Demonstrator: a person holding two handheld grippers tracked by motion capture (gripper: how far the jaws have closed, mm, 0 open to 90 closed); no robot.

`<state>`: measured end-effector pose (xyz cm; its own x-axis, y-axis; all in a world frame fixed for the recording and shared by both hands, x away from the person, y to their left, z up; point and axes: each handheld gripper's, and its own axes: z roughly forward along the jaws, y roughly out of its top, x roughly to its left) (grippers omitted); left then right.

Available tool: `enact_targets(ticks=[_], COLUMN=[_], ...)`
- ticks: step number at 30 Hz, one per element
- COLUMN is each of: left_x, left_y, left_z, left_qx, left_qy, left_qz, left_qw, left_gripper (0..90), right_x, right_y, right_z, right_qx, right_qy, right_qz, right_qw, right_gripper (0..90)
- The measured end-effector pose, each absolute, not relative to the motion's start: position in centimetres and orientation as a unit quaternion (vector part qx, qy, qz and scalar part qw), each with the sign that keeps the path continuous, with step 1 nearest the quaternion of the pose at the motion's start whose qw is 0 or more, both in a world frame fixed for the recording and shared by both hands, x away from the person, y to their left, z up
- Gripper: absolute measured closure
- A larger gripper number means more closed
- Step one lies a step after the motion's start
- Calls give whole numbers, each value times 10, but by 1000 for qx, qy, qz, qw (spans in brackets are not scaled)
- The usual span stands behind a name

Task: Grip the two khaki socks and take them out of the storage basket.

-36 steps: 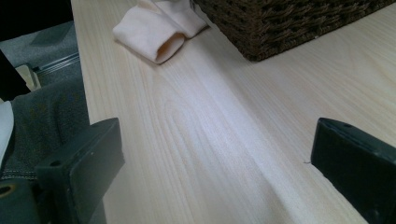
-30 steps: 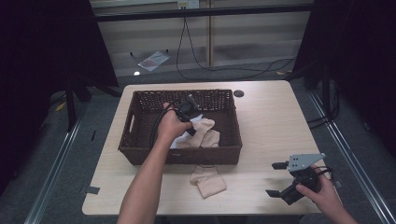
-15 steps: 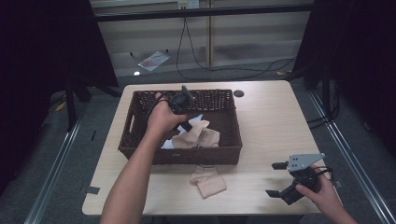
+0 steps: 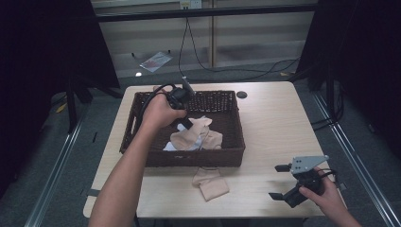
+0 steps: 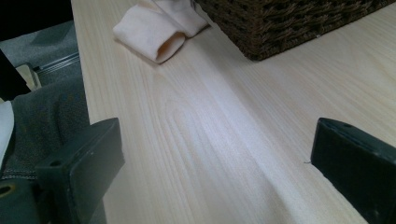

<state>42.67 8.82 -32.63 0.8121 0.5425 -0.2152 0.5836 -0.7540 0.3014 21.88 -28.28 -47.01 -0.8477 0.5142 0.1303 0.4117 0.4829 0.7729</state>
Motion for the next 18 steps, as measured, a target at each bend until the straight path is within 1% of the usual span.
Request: enact_targets(ticks=[2, 9, 18], left_x=[424, 415, 407], left_y=[88, 88, 87], left_z=[-322, -299, -286], left_qx=[933, 940, 945], left_qy=[301, 281, 265], left_qz=[-60, -66, -72], left_qw=[186, 182, 178], left_gripper=[884, 883, 883], right_x=[219, 219, 219], right_y=[-283, -283, -283], right_z=[-470, -470, -470], right_qx=[269, 270, 269], right_qy=[859, 859, 859], right_qz=[431, 431, 432], right_qw=[60, 59, 60], right_gripper=[23, 23, 23])
